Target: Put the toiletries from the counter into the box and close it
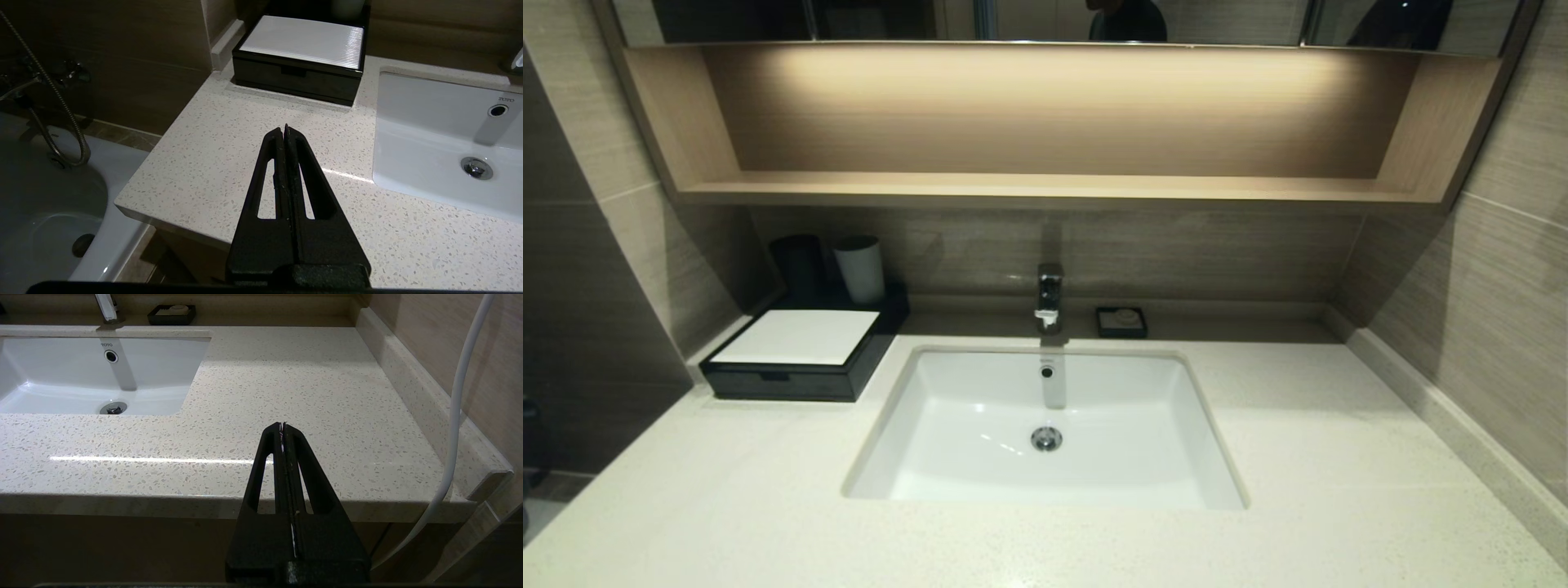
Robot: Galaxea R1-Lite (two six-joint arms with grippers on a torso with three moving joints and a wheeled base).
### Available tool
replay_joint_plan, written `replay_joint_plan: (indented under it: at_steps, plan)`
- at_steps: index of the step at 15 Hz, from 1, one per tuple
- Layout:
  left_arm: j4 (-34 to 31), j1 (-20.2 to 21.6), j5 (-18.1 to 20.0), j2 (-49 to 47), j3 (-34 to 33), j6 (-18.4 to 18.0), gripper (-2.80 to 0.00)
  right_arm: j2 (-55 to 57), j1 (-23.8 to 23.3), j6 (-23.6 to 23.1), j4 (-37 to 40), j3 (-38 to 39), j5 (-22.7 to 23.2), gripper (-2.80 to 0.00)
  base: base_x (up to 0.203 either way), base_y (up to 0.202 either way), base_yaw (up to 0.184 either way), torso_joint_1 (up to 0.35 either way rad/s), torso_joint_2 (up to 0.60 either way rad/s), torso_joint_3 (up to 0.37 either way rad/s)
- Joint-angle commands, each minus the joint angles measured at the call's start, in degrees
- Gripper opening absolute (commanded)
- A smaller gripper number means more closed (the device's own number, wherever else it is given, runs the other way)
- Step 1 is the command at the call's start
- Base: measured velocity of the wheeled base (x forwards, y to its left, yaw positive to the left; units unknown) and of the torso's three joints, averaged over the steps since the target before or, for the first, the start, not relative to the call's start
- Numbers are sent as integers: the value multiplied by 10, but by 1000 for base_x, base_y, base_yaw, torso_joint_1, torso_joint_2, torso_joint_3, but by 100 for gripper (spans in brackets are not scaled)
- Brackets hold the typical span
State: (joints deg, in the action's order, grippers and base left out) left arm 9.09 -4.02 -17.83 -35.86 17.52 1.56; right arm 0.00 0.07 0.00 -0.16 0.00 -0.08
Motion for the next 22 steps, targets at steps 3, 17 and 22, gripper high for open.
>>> replay_joint_plan:
  at_steps: [3,17,22]
  plan:
    - [-29,7,-22,94,-20,-1,-280,-1,0,0,0,1,0,-280,0,0,0,0,0,0]
    - [-124,38,60,309,-83,-34,-280,-1,0,0,0,1,0,-280,0,0,0,0,0,0]
    - [-137,38,184,338,-107,-36,-280,-1,0,0,0,1,0,-280,0,0,0,0,0,0]
